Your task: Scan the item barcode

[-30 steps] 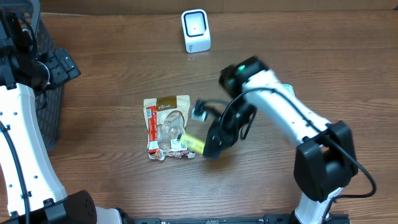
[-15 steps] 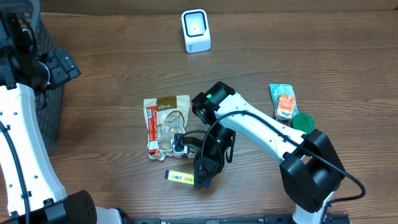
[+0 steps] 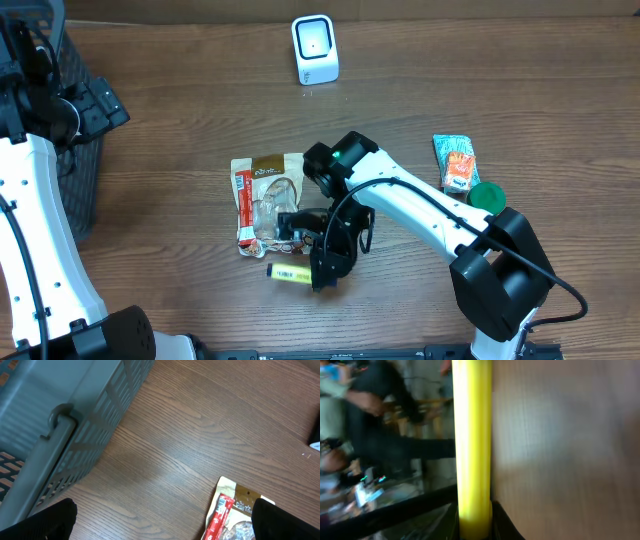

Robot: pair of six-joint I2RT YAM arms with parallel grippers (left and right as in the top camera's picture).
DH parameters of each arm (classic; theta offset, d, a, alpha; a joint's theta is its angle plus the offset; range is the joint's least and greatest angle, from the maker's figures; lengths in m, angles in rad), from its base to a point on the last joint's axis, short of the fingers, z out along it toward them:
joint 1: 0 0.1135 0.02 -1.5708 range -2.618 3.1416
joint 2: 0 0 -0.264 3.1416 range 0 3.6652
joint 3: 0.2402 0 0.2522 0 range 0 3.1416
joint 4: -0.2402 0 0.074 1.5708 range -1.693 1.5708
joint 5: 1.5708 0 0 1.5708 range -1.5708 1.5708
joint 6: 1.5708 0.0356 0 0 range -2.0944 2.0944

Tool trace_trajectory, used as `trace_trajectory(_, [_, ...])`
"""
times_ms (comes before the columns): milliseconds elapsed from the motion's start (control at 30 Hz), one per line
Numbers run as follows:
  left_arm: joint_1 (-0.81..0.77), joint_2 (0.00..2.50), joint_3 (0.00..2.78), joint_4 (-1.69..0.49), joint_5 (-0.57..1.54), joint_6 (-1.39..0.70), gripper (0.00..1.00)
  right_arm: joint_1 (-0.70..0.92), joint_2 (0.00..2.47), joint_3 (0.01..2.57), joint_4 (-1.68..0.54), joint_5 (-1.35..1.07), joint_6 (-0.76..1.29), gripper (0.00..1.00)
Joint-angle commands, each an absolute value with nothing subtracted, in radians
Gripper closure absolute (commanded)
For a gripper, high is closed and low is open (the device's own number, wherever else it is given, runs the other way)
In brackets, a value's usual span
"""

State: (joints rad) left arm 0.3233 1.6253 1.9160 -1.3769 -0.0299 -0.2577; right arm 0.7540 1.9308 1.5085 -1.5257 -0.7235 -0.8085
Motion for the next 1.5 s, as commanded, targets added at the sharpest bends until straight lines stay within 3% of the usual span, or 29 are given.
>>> trace_trajectory(0, [0.325, 1.621, 1.933, -1.377, -0.026, -0.250, 0.00, 0.734, 1.905, 1.505, -1.432, -0.539, -0.534, 0.96])
trace_trajectory(167, [0.325, 1.621, 1.933, -1.377, -0.026, -0.250, 0.00, 0.690, 1.905, 1.506, -1.304, -0.292, -0.313, 0.96])
trace_trajectory(1467, [0.325, 1.621, 1.933, -1.377, -0.026, -0.250, 0.00, 0.633, 1.909, 1.507, -1.131, -0.136, -0.316, 0.96])
